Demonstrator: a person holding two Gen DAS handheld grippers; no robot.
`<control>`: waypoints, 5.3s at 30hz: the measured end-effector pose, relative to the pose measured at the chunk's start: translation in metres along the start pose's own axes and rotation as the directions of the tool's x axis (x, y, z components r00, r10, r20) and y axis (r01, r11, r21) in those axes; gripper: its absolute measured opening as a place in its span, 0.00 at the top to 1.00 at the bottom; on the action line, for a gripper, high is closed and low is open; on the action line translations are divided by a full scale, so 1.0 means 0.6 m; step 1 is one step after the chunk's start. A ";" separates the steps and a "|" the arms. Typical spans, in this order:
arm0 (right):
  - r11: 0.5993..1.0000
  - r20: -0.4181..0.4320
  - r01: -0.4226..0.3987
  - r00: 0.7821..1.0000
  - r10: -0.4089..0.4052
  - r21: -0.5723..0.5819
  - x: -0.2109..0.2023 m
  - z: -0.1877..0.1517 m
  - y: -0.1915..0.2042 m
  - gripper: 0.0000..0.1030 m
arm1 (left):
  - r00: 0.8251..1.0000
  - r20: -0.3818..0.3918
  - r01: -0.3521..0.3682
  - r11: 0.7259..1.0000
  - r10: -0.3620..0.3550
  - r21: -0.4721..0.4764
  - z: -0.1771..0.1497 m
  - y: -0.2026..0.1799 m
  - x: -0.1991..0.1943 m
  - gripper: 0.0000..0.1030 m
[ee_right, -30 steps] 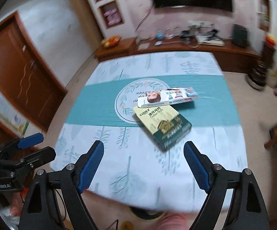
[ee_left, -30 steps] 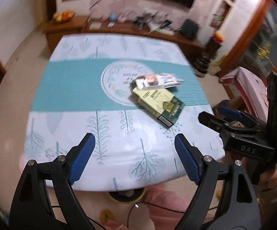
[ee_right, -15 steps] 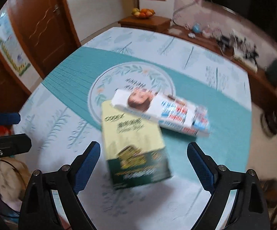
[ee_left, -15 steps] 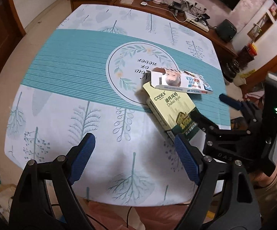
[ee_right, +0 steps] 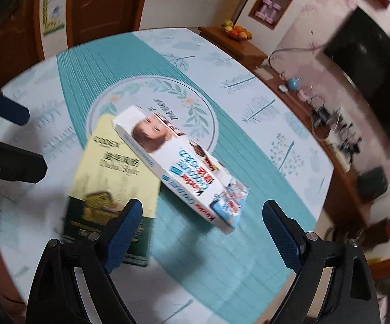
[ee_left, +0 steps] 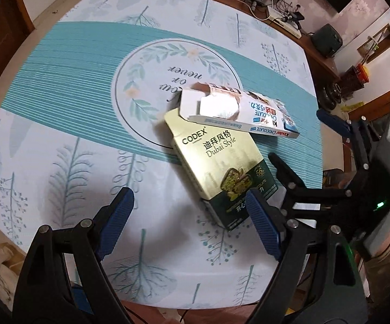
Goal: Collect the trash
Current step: 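Reach both open tools down toward the CODEX and Kinder boxes, then grasp the CODEX box with the left tool while the right grasps the Kinder box, then carry the CODEX box with the left tool while the right carries the Kinder box to the bin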
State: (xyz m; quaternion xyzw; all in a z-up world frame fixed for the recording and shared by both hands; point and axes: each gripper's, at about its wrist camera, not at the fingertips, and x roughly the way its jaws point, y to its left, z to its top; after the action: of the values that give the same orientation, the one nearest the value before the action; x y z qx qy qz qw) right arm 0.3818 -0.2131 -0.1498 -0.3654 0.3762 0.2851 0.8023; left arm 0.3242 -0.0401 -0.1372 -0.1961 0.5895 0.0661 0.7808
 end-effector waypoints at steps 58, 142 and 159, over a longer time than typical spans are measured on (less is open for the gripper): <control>0.651 0.023 -0.416 0.852 0.522 0.635 0.151 -0.053 -0.179 0.99 | 0.944 -0.299 -0.238 0.919 0.142 -0.314 0.076 -0.049 0.185 0.01; 0.070 0.147 -0.168 0.959 0.244 0.983 -0.262 -0.241 0.493 0.89 | 0.996 -0.085 0.039 0.845 0.008 0.533 -0.298 0.270 -0.100 0.04; -0.117 -0.011 0.065 0.909 0.417 0.991 -0.141 -0.496 0.702 0.89 | 0.963 -0.264 0.144 0.749 0.044 0.647 -0.525 0.278 0.100 0.04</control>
State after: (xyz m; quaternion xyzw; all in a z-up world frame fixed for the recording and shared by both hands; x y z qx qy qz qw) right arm -0.0915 -0.2264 -0.3714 0.3587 0.6332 -0.0433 0.6845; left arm 0.0044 -0.0164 -0.3039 0.0698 0.6672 -0.1942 0.7158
